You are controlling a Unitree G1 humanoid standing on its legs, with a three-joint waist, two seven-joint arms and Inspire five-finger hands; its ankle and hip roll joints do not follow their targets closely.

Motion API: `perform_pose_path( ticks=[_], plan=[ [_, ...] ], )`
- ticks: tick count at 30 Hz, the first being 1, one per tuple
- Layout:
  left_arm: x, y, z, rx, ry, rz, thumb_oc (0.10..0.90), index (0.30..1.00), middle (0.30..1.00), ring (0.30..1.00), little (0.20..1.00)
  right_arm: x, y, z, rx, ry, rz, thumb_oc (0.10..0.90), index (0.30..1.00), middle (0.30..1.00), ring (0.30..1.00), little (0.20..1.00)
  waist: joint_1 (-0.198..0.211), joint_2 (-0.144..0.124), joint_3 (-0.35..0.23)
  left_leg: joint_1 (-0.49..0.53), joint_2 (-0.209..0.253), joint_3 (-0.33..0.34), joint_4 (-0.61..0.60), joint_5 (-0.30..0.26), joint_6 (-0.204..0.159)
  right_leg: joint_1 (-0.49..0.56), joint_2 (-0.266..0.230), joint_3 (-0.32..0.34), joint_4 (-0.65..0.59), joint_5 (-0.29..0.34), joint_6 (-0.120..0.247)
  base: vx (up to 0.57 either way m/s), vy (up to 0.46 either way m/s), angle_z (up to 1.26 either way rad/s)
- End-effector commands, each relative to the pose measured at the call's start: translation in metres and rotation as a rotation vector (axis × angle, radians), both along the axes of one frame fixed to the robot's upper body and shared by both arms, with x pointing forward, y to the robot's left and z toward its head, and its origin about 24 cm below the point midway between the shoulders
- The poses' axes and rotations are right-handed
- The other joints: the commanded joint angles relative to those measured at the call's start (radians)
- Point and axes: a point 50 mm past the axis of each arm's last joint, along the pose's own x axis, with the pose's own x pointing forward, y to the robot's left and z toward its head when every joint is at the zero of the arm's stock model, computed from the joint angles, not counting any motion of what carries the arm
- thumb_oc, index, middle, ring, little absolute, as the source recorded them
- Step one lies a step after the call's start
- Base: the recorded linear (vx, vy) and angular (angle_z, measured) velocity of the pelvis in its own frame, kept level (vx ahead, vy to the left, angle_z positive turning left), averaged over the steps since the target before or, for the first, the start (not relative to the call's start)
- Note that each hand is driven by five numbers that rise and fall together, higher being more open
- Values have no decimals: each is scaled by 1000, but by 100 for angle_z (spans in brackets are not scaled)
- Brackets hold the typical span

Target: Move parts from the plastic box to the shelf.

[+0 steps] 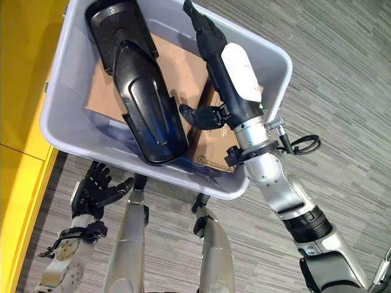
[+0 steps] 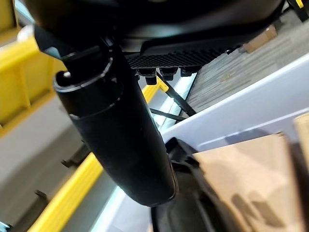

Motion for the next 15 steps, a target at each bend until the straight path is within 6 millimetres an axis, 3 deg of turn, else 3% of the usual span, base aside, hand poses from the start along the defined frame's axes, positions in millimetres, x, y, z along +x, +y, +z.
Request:
perform_pose_path(
  ticks=[1, 7, 11, 15],
  plan=[
    [-19, 7, 19, 69, -97, -18, 900, 1000, 1000, 1000, 1000, -30, 7, 52, -61, -306, 70, 900, 1000, 1000, 1000, 1000, 7, -35, -12, 19, 12, 30, 57, -76, 19, 107, -40, 68, -15, -5, 88, 0, 0, 0],
    [-21, 9, 19, 74, -97, -24, 900, 1000, 1000, 1000, 1000, -23, 8, 49, -236, -310, 5, 900, 1000, 1000, 1000, 1000, 8, -37, -12, 13, 13, 29, 56, -74, 17, 104, -39, 63, -21, -1, 90, 0, 0, 0],
    [-21, 12, 19, 92, -90, -28, 900, 1000, 1000, 1000, 1000, -22, 20, 49, -402, -328, 7, 900, 1000, 1000, 1000, 1000, 15, -42, -12, 9, 12, 25, 56, -73, 15, 104, -36, 60, -20, -1, 89, 0, 0, 0],
    [-21, 12, 18, 95, -88, -31, 900, 1000, 1000, 1000, 1000, -19, 24, 43, -447, -310, 7, 900, 1000, 1000, 1000, 1000, 18, -42, -12, 9, 11, 22, 54, -72, 14, 108, -36, 57, -21, -1, 89, 0, 0, 0]
  ],
)
